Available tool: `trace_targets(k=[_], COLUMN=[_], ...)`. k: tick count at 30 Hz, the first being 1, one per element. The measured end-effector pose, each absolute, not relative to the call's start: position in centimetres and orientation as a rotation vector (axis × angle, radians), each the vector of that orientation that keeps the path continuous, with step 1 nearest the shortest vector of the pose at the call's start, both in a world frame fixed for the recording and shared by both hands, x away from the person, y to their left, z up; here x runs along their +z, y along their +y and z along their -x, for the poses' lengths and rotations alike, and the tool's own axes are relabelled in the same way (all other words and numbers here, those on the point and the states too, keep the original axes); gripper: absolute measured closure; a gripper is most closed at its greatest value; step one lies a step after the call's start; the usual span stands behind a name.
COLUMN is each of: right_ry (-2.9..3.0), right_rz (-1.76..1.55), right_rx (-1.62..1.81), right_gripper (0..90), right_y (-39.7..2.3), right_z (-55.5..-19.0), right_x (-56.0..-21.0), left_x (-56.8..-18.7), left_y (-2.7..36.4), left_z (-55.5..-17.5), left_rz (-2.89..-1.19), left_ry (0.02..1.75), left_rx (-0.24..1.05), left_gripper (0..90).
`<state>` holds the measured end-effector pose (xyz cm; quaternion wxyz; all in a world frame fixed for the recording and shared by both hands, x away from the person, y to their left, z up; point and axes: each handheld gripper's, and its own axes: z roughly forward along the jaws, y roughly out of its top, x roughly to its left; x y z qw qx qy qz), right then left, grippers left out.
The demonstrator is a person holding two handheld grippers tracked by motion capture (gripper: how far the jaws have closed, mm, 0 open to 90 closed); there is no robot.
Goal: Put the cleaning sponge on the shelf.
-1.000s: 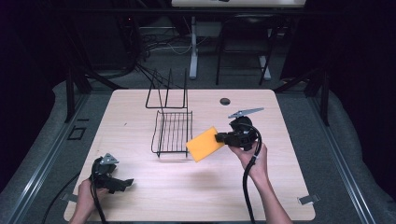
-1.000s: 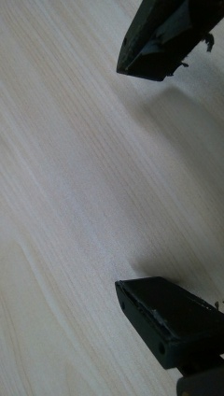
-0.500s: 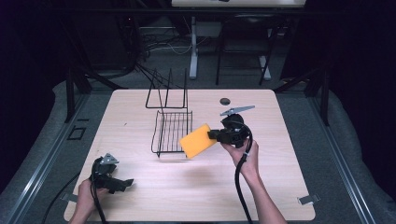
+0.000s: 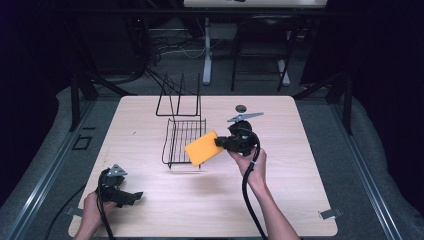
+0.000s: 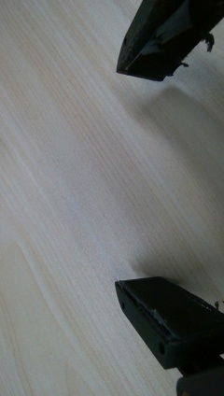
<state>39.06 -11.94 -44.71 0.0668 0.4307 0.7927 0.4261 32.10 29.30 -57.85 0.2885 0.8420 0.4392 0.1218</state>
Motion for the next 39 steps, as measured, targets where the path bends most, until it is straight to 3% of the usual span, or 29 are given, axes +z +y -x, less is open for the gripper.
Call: trace_targets(k=[39], right_ry=[2.243], right_rz=[-1.515], right_rx=[1.42], right_gripper=[83.6], right_y=[-7.2], right_z=[-41.5], right_x=[-49.2], left_x=[-57.8], left_y=[29.4], left_z=[-32.1], left_rz=[-2.241], left_ry=[1.167], left_rx=[0.32], left_gripper=[0.1])
